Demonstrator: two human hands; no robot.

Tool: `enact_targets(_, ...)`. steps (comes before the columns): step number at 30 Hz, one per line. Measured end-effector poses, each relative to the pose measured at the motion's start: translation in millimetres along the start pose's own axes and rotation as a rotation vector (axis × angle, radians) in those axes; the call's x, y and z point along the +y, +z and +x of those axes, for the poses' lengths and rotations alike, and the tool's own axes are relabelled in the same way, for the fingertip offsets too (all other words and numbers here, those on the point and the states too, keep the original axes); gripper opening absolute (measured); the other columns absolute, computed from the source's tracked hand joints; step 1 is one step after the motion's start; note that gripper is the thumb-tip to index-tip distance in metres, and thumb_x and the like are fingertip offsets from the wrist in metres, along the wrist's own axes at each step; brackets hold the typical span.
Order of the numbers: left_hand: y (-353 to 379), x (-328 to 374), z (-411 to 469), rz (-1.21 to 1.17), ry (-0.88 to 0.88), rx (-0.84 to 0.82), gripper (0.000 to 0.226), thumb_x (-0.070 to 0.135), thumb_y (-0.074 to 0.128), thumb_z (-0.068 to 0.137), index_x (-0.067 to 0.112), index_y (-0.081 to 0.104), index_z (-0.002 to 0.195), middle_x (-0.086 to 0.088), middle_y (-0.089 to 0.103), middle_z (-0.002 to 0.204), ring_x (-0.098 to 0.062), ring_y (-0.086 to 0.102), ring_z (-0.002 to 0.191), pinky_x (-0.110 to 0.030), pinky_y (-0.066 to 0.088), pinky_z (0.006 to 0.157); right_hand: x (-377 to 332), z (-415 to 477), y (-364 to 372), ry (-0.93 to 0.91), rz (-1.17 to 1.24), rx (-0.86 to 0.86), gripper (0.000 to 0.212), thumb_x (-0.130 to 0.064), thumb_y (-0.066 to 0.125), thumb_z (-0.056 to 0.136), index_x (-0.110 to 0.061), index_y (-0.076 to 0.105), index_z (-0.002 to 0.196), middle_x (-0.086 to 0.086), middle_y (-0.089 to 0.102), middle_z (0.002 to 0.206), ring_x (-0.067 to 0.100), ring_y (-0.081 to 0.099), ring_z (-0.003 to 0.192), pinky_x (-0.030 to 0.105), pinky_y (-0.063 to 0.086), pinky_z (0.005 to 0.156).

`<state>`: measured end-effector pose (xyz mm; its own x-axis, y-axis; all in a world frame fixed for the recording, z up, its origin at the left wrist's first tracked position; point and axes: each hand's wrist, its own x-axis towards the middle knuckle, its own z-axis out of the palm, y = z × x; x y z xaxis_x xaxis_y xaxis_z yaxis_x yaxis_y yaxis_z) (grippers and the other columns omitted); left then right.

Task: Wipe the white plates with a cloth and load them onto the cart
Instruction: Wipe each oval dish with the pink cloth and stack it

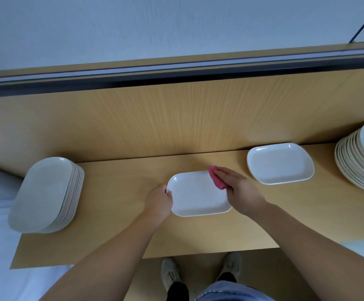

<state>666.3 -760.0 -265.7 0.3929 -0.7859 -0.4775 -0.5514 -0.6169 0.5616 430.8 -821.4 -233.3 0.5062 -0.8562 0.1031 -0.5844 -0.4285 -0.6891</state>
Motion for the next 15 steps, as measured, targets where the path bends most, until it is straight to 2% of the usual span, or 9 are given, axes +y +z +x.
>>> enact_targets(2,-2,1,1,0.193,0.058,0.010,0.016,0.027,0.046,0.096,0.012,0.050,0.092,-0.004,0.063,0.094,-0.024,0.058,0.079,-0.036,0.047,0.068,3,5,6,-0.029,-0.077,-0.033,0.058,0.017,0.044,0.081,-0.012,0.061,0.129,-0.017,0.056,0.126,-0.001,0.048,0.113,0.007,0.036,0.096)
enact_targets(3,-4,0,1,0.278,0.097,0.003,0.021,0.034,0.048,0.095,0.014,0.049,0.102,-0.002,0.062,0.104,-0.022,0.056,0.087,-0.034,0.046,0.071,5,9,11,-0.044,-0.133,-0.042,0.054,0.016,0.047,0.079,-0.010,0.064,0.123,-0.012,0.059,0.127,0.003,0.050,0.111,0.017,0.044,0.093)
enact_targets(5,-7,-4,0,0.382,0.175,-0.084,0.063,0.048,0.058,0.088,0.017,0.036,0.137,0.002,0.051,0.130,-0.020,0.050,0.115,-0.034,0.045,0.088,9,15,25,-0.032,-0.257,-0.094,0.050,0.017,0.054,0.069,-0.006,0.066,0.112,0.001,0.063,0.124,0.021,0.059,0.107,0.035,0.054,0.081)
enact_targets(6,-10,-5,-1,0.402,0.210,-0.136,0.086,0.054,0.065,0.080,0.019,0.024,0.147,0.002,0.044,0.138,-0.020,0.043,0.125,-0.035,0.042,0.096,10,18,34,-0.008,-0.332,-0.144,0.054,0.016,0.057,0.066,-0.005,0.065,0.115,0.006,0.063,0.124,0.032,0.061,0.106,0.041,0.055,0.081)
enact_targets(7,-12,-5,-2,0.419,0.243,-0.175,0.101,0.056,0.071,0.073,0.021,0.016,0.151,0.003,0.039,0.142,-0.020,0.038,0.131,-0.035,0.039,0.102,10,20,42,0.032,-0.406,-0.223,0.059,0.012,0.059,0.069,-0.005,0.059,0.125,0.010,0.058,0.131,0.036,0.057,0.113,0.045,0.050,0.091)
enact_targets(9,-15,-6,-3,0.440,0.278,-0.216,0.110,0.052,0.078,0.067,0.024,0.013,0.152,0.004,0.034,0.147,-0.020,0.032,0.136,-0.032,0.032,0.108,5,22,58,0.139,-0.537,-0.392,0.070,-0.004,0.056,0.084,-0.008,0.031,0.148,0.011,0.032,0.152,0.035,0.032,0.138,0.048,0.020,0.117)
enact_targets(10,-15,-7,-2,0.439,0.285,-0.221,0.110,0.050,0.079,0.068,0.024,0.014,0.152,0.004,0.033,0.149,-0.019,0.030,0.138,-0.031,0.028,0.109,1,22,65,0.190,-0.582,-0.446,0.074,-0.011,0.054,0.088,-0.009,0.018,0.153,0.010,0.018,0.158,0.034,0.017,0.145,0.047,0.006,0.119)
enact_targets(11,-16,-8,-1,0.432,0.288,-0.220,0.109,0.048,0.079,0.069,0.023,0.014,0.152,0.004,0.031,0.150,-0.018,0.028,0.139,-0.029,0.026,0.110,-2,23,71,0.229,-0.609,-0.466,0.077,-0.015,0.052,0.091,-0.010,0.009,0.154,0.010,0.008,0.161,0.034,0.007,0.147,0.047,-0.002,0.119)
enact_targets(15,-15,-19,8,0.371,0.255,-0.231,0.112,0.049,0.080,0.068,0.021,0.013,0.154,0.004,0.025,0.156,-0.016,0.023,0.143,-0.029,0.023,0.114,-16,26,86,0.266,-0.601,-0.472,0.075,-0.015,0.046,0.094,-0.011,0.000,0.154,0.008,-0.004,0.162,0.031,-0.005,0.149,0.045,-0.008,0.119)
